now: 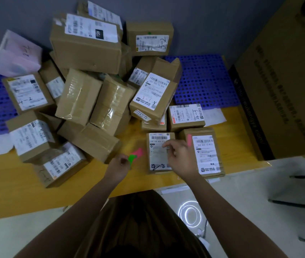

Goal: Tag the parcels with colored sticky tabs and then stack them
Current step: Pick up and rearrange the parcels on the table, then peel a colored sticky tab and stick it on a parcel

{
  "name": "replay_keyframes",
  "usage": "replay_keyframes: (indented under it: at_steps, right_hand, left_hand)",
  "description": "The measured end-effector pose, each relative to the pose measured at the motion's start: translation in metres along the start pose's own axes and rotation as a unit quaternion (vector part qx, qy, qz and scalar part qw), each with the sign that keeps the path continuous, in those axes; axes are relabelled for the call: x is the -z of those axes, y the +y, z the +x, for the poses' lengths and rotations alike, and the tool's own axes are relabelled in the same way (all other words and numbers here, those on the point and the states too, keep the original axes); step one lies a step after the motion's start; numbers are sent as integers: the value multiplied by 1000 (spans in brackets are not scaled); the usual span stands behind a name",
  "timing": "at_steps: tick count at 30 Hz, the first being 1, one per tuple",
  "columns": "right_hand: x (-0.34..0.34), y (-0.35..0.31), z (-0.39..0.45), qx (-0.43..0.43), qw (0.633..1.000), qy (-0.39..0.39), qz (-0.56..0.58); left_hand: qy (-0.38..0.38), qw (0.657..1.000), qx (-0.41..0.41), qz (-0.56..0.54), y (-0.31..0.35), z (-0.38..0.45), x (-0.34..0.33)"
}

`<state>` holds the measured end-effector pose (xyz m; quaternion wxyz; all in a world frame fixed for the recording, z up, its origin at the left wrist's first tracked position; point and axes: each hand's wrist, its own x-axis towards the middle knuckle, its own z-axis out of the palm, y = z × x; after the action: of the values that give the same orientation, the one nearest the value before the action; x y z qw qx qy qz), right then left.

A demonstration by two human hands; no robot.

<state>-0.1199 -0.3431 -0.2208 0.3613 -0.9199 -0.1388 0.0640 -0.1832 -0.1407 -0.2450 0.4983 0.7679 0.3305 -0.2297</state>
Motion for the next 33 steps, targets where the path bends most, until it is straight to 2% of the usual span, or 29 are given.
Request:
replay_keyframes:
  at_steps: [4, 9, 12, 14, 17, 21, 25, 28, 29, 31, 33]
  right_hand:
    - [-23, -16, -2, 103, 989, -87, -68]
    - [-41, -10, -3, 169, 968, -84, -163]
    - [-47, -1, -5, 207, 946, -96, -231]
    - [-47, 5, -6, 200, 937, -110, -265]
    - [-38, 17, -6, 196, 929, -72, -305]
    - [-21, 31, -7, 178, 931, -43, -317]
    - [-8, 20, 17, 92, 980, 8, -179]
    - [1, -11, 55, -36, 998, 54, -11]
    - [2, -20, 70, -105, 993, 39, 43]
    - [3, -37, 99, -243, 958, -5, 154]
    - [1, -47, 115, -300, 932, -35, 203]
  left_hand:
    - [-31, 995, 1, 100, -28, 2, -5]
    - [-9, 967, -56, 248, -34, 5, -5]
    - [2, 941, -53, 333, -31, 1, -4]
    - [10, 919, -52, 391, -26, -3, -2]
    - [16, 915, -93, 391, -15, -6, 0]
    - [46, 934, -174, 310, 12, -4, 2]
    - [115, 957, -222, 148, 52, 1, 4]
    - [176, 938, -292, 63, 87, 7, 10]
    - [198, 930, -304, 63, 98, 10, 12]
    - [242, 917, -294, 118, 118, 19, 17]
    - [253, 915, -252, 188, 131, 28, 20]
